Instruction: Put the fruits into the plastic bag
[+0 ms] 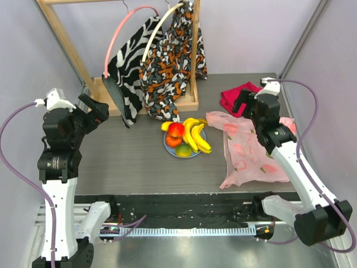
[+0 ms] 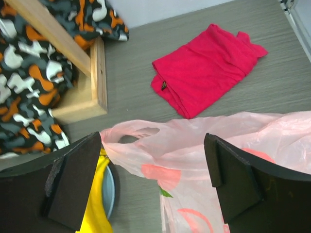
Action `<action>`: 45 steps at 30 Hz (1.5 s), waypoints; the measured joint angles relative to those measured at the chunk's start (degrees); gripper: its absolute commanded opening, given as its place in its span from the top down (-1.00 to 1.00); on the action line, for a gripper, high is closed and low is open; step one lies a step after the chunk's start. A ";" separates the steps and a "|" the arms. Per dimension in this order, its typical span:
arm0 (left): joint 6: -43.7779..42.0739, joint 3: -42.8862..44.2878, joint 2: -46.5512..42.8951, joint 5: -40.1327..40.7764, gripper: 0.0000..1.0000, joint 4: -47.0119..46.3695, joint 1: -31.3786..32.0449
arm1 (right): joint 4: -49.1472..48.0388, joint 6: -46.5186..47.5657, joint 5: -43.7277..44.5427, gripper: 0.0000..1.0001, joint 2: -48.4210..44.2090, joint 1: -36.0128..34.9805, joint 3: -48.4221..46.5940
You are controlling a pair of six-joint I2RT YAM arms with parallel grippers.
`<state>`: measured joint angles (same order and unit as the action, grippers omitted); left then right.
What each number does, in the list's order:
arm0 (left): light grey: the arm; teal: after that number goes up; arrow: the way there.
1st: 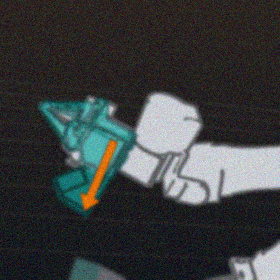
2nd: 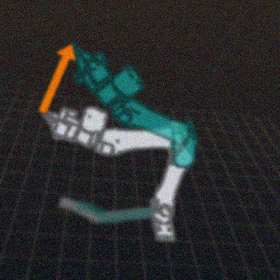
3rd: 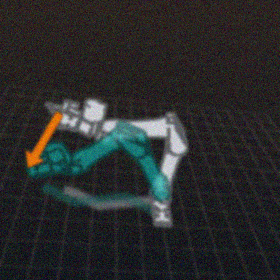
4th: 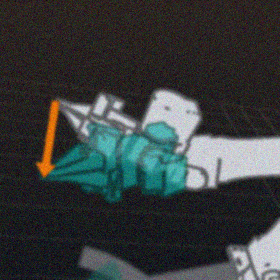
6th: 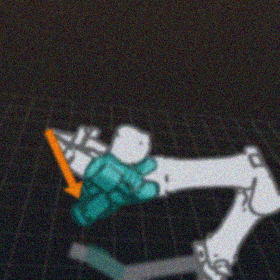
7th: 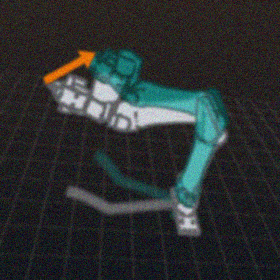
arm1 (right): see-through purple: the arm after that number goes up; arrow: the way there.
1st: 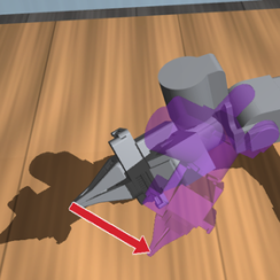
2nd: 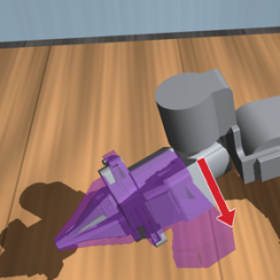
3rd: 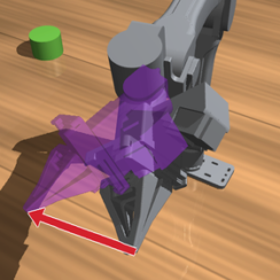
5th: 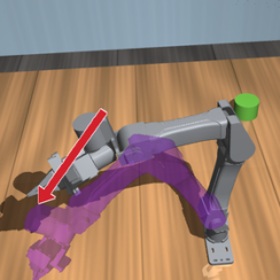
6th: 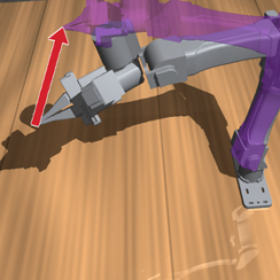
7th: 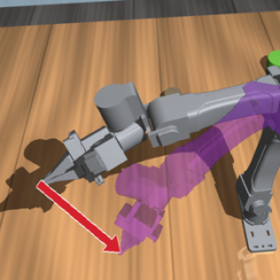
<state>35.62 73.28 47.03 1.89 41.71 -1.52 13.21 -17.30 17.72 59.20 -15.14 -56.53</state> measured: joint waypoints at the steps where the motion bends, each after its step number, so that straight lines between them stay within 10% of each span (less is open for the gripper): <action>1: -0.07 -0.24 0.20 -0.50 -1.00 -0.28 0.00 | 0.76 0.63 -0.85 -0.80 1.38 0.00 -0.83; 18: 4.55 -10.12 2.47 -9.07 -0.99 -4.83 0.00 | 23.91 -4.24 -1.22 -0.62 17.14 -10.88 -0.98; 45: 4.96 -11.52 2.82 -10.60 -0.99 -6.29 0.00 | 19.47 -5.55 -4.96 -0.16 29.38 -5.66 7.96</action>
<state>40.58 61.76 49.84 -8.71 35.42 -1.52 32.69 -22.85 12.75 88.58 -20.80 -48.58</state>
